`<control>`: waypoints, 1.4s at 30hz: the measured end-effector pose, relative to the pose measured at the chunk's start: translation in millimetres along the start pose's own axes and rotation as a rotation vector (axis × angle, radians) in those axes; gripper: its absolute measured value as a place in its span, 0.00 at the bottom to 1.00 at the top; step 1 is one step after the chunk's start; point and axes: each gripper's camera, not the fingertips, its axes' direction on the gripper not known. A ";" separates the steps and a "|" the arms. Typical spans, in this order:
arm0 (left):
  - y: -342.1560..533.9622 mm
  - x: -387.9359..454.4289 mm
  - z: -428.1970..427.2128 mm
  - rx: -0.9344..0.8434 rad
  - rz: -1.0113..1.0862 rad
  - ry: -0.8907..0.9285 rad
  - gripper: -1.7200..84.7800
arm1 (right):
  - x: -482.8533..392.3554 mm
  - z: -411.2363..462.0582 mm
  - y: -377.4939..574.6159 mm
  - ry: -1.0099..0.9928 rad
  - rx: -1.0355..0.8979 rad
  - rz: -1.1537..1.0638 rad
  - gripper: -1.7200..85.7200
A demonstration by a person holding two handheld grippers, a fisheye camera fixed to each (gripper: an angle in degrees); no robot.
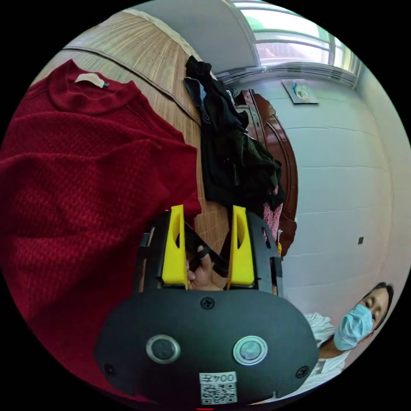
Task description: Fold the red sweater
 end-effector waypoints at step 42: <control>297.5 -153.6 -126.2 0.591 0.189 -0.655 0.14 | -455.8 511.8 18.7 0.325 -0.760 -0.657 0.14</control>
